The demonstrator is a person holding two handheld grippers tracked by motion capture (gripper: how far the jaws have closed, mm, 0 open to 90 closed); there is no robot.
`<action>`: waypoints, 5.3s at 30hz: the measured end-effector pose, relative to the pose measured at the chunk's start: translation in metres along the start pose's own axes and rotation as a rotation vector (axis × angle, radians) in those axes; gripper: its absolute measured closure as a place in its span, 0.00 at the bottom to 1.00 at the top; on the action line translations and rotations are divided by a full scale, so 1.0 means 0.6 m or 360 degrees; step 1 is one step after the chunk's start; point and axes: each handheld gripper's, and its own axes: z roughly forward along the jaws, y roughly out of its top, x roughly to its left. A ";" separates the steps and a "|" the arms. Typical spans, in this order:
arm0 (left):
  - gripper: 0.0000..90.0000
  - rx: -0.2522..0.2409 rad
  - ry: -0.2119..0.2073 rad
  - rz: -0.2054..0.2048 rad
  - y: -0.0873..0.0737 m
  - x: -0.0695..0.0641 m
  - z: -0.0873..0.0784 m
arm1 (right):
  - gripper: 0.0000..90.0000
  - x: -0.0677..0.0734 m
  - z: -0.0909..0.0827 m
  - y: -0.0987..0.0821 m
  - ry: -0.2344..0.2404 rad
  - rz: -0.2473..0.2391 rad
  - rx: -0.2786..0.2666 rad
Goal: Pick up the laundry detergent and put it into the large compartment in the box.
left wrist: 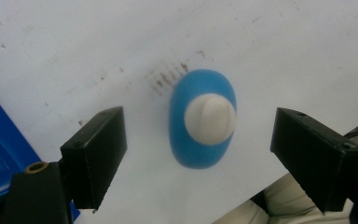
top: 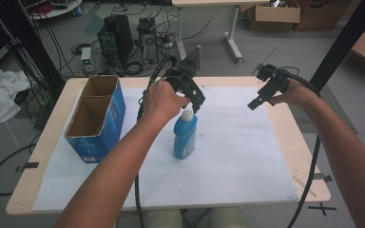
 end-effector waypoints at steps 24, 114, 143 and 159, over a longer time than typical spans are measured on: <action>0.21 0.0029 0.0003 0.0090 -0.005 -0.010 0.058 | 0.19 -0.002 0.006 -0.002 0.0011 0.0005 0.0001; 0.38 0.0076 -0.0005 0.0001 -0.023 -0.010 0.146 | 0.20 0.003 0.020 0.003 0.0042 -0.0022 0.0002; 0.42 -0.0003 -0.0038 -0.0065 -0.023 0.018 0.077 | 0.20 0.009 0.017 0.004 0.0045 -0.0026 0.0002; 0.42 -0.0101 -0.0002 -0.0183 -0.029 0.076 -0.084 | 0.20 0.014 0.012 0.005 0.0046 -0.0033 0.0005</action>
